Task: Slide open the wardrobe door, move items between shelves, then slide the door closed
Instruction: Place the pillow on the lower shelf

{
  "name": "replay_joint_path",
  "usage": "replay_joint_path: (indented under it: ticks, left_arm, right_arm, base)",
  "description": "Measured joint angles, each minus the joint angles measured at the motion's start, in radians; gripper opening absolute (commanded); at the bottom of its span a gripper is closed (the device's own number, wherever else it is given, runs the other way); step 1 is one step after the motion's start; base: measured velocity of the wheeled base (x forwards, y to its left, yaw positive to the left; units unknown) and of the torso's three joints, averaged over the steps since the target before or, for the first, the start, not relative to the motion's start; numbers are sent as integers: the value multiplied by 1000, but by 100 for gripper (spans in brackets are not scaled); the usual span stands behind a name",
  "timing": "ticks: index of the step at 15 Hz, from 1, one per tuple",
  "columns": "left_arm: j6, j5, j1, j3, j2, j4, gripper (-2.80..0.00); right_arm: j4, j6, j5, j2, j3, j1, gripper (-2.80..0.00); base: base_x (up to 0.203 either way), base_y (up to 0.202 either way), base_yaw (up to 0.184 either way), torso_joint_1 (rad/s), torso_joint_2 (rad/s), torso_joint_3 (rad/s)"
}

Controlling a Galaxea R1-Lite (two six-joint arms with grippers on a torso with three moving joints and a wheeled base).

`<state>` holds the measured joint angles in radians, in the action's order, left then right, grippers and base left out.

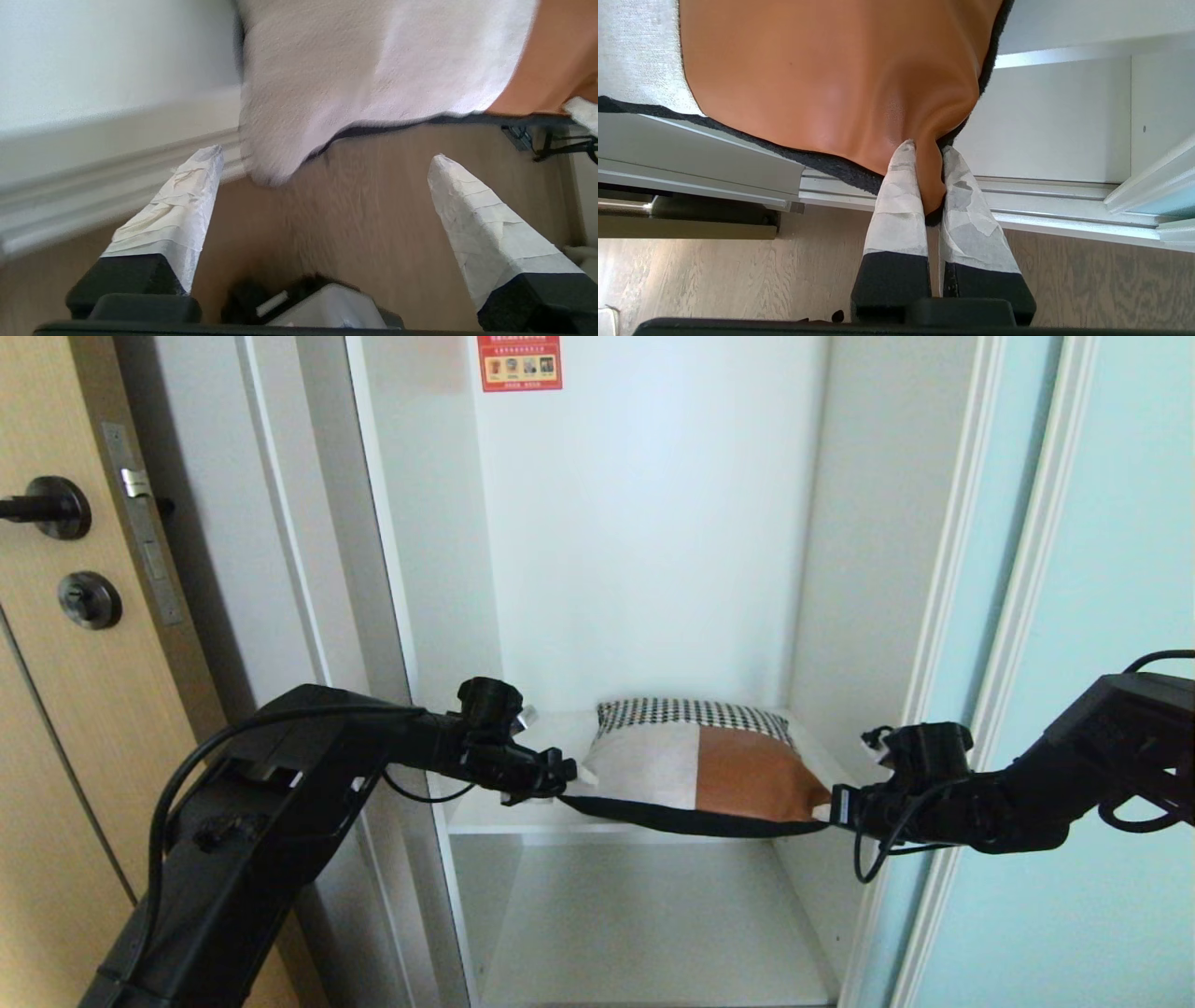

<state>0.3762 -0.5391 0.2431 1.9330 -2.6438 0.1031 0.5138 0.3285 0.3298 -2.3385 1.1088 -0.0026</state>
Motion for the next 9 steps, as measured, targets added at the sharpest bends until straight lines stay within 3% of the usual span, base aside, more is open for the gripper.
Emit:
replay_joint_path:
  ticks: [9]
  left_arm:
    - [5,14,57,0,-51,-201,0]
  right_arm:
    - [32,-1,19,3,-31,-1,-280]
  base:
    - [0,0,0,0,0,0]
